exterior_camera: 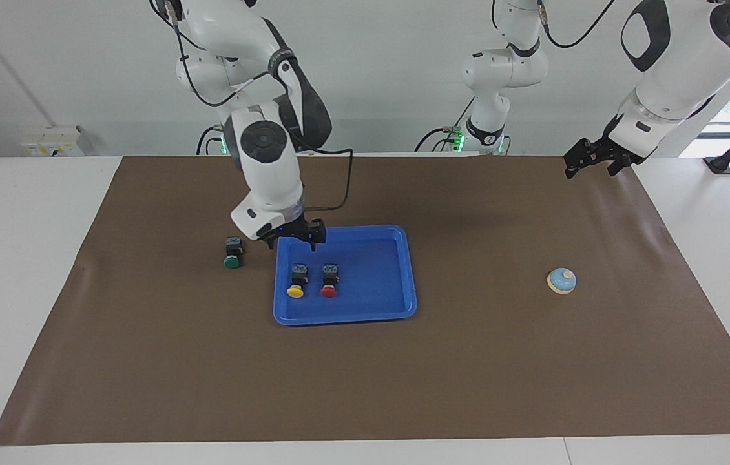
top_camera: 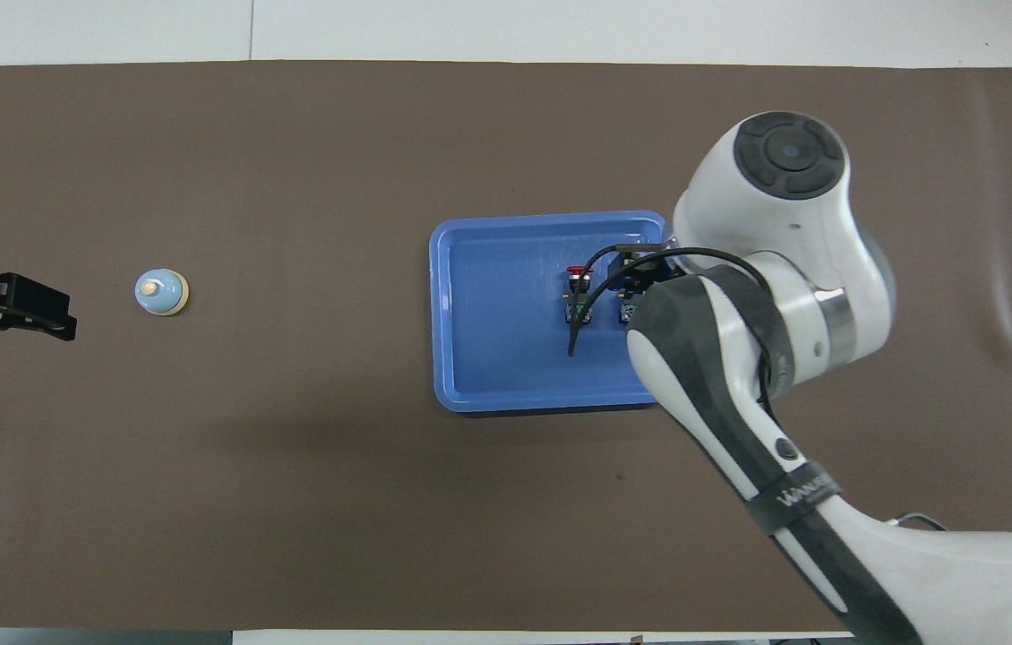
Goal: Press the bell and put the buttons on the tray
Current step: 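Carry the red button into the tray beside the yellow one, then return the right gripper and grasp the green-capped button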
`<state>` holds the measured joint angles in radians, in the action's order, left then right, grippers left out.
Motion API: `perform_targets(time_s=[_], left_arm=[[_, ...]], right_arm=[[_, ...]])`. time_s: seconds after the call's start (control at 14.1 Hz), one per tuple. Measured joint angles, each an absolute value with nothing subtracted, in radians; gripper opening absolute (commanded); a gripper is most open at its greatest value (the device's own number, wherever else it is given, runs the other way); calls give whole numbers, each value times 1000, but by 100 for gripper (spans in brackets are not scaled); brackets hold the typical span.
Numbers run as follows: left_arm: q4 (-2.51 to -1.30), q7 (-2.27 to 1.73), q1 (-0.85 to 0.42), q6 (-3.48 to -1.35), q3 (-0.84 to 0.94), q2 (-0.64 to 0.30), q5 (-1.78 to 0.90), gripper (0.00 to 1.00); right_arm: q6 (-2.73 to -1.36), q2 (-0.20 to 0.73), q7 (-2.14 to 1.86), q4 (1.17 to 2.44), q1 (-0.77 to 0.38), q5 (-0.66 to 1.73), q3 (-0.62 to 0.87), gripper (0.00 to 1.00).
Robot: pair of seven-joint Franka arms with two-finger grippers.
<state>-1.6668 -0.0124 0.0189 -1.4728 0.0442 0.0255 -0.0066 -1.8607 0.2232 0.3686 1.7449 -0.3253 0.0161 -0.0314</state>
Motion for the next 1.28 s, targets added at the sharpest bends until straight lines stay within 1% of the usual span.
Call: perform_targets(time_s=[0.14, 0.28, 0.43, 0.5, 0.92, 1.07, 1.28], left_arm=[[-1667, -12, 19, -1473, 44, 26, -7, 100], [-1667, -12, 19, -1473, 44, 26, -7, 100], [-1667, -12, 19, -1473, 44, 26, -7, 100], [-1667, -12, 19, -1473, 44, 26, -7, 100], [-1667, -12, 19, -1473, 44, 26, -7, 100], [-1667, -12, 19, -1473, 44, 26, -7, 100], [-1667, -12, 19, -1473, 44, 26, -7, 100]], right_arm=[[-1874, 176, 265, 1824, -222, 8, -34, 100], [-1989, 146, 173, 1946, -139, 7, -35, 100], [-2132, 123, 142, 2083, -109, 7, -35, 100], [-2168, 114, 141, 2125, -110, 7, -34, 100], [-2229, 79, 112, 2220, -113, 7, -23, 100], [-2276, 78, 108, 2255, -112, 7, -23, 100], [-2297, 80, 108, 2294, -114, 7, -22, 99]])
